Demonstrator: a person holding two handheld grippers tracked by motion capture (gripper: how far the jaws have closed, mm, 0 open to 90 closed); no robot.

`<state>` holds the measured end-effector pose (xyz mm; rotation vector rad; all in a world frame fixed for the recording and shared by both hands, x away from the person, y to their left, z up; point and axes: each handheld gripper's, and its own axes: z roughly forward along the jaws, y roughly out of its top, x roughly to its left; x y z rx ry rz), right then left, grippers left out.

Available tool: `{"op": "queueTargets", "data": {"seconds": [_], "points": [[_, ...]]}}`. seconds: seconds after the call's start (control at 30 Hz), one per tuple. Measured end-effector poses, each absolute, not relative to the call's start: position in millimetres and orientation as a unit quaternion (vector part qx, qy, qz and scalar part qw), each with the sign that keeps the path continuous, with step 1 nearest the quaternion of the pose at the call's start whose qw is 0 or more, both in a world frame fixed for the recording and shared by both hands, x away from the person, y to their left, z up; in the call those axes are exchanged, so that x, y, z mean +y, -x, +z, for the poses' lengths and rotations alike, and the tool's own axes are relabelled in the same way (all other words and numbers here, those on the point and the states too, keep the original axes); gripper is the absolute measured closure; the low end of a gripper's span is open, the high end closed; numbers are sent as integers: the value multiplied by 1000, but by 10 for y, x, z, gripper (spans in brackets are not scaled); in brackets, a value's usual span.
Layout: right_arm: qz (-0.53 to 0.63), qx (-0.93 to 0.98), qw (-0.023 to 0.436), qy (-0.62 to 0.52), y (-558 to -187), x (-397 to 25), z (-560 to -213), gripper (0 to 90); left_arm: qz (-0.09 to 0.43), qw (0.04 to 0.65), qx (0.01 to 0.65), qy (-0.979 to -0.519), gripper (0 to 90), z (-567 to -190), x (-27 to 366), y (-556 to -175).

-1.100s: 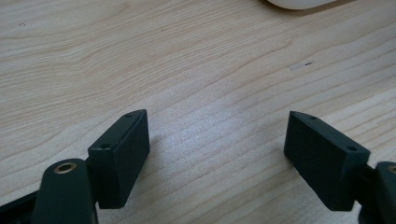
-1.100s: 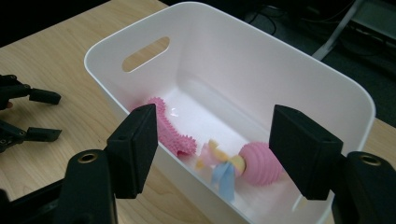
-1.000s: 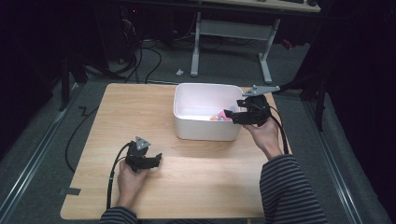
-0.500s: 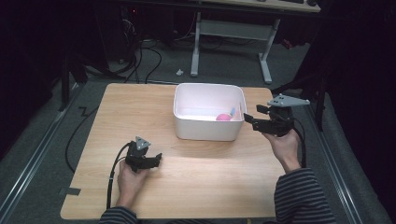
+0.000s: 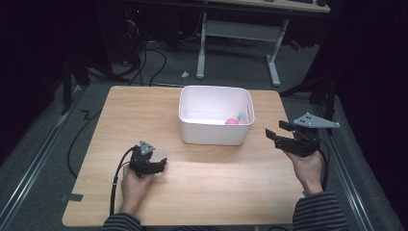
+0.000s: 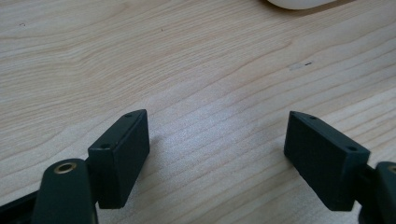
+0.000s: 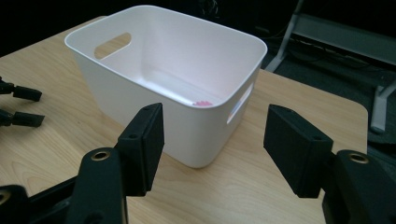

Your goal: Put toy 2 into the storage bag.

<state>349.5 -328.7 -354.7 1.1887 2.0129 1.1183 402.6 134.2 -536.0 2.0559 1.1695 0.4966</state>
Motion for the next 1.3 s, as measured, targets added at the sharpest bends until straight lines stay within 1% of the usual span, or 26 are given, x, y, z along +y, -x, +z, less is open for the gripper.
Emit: {"op": "queueTargets", "data": {"seconds": [0.37,0.53,0.63,0.73,1.07,1.3], "points": [[417,725,279,-471,-3285,-3523,-3727,391,193,354,452,-795,226,-5360,1341,-4026],[417,720,275,-481,-3214,-3587,-3850,391,193,354,452,-795,226,-5360,1341,-4026],[433,721,261,-474,-3168,-3631,-3944,387,193,354,452,-796,226,-5360,1341,-4025],[431,725,257,-471,-3130,-3623,-4058,387,193,354,453,-795,226,-5360,1340,-4025],[435,717,226,-496,-3156,-3580,-4483,387,193,354,453,-795,226,-5360,1340,-4025],[422,717,213,-512,-3282,-3441,-4806,385,193,353,452,-796,222,-5360,1337,-4024]]}}
